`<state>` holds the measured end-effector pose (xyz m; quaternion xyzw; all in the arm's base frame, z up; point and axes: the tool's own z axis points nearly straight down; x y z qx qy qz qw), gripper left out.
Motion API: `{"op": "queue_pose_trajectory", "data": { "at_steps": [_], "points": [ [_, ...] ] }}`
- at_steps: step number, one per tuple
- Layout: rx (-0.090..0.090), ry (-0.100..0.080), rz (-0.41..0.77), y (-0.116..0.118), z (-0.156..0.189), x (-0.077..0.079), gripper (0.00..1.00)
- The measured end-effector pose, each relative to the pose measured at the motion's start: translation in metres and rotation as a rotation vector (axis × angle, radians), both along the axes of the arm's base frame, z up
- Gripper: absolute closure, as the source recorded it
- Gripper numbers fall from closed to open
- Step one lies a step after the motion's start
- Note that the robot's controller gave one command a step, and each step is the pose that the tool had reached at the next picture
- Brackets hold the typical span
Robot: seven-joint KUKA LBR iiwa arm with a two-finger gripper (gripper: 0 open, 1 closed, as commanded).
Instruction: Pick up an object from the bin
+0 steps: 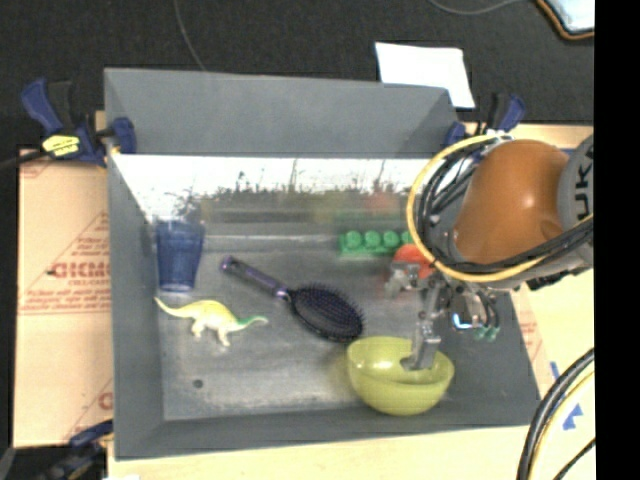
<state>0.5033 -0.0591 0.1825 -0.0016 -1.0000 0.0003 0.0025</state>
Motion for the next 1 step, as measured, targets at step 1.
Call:
{"op": "queue_pose_trajectory", "data": {
  "at_steps": [1],
  "points": [
    [-0.001,-0.008,0.004,0.0002,0.0043,0.0018,0.00]
  ]
}}
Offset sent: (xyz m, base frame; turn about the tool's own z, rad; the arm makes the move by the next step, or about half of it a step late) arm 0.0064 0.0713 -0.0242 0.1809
